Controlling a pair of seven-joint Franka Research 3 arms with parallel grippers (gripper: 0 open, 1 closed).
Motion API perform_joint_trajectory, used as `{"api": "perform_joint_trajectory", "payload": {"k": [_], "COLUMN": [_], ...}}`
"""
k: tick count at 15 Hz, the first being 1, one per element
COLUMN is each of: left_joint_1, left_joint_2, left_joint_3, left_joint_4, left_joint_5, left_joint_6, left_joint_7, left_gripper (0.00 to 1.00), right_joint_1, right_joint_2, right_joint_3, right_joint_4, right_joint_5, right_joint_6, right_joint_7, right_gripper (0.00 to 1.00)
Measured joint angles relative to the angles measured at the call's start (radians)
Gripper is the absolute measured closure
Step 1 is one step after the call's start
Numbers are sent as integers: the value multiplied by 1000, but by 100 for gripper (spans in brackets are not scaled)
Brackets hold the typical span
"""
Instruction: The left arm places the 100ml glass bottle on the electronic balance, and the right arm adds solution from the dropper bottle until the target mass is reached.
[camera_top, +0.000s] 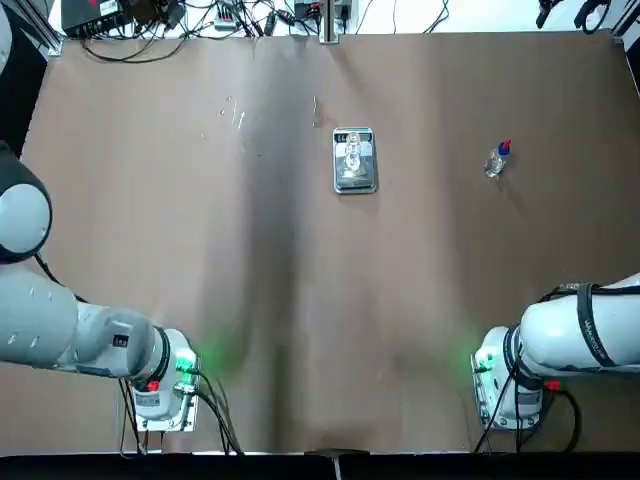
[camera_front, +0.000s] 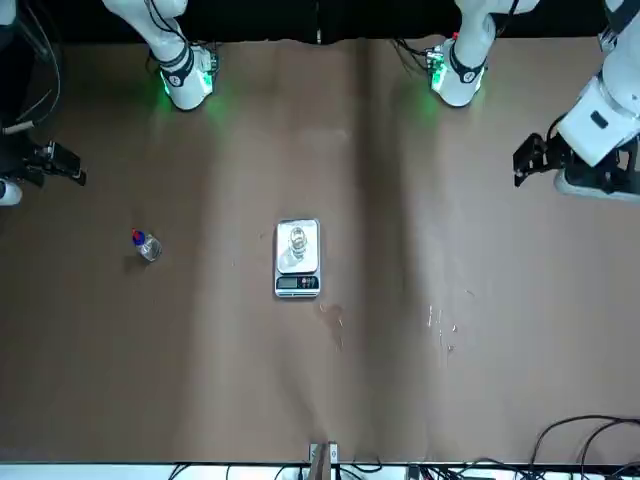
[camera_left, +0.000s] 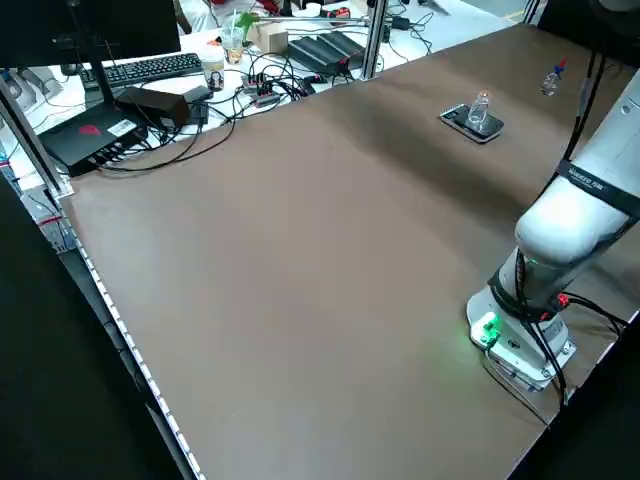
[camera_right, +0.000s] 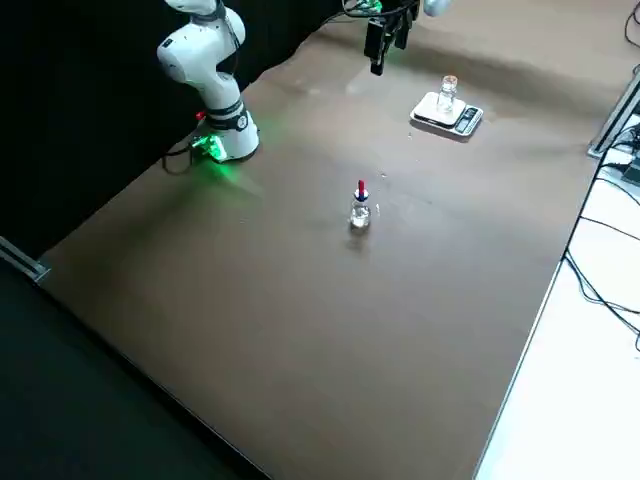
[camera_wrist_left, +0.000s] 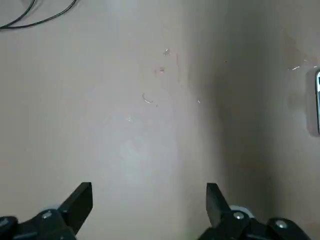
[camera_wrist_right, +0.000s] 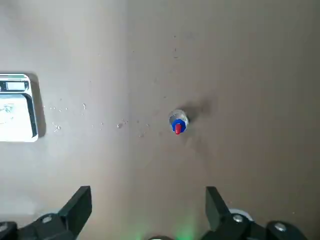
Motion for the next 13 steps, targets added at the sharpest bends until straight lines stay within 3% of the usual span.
{"api": "perform_joint_trajectory", "payload": {"k": [13], "left_joint_1": [7], "left_joint_2": [-30], "left_joint_3": [-7], "left_joint_4": [0], "left_joint_5": [0], "left_joint_6": [-96], "left_joint_7": [-30], "left_gripper": [0], "right_joint_1": [5], "right_joint_2": [-1], "right_joint_3": [-10], "right_joint_4": [0], "right_joint_5": [-1], "right_joint_6": [-7], "right_joint_7": [0], "right_gripper": [0]}}
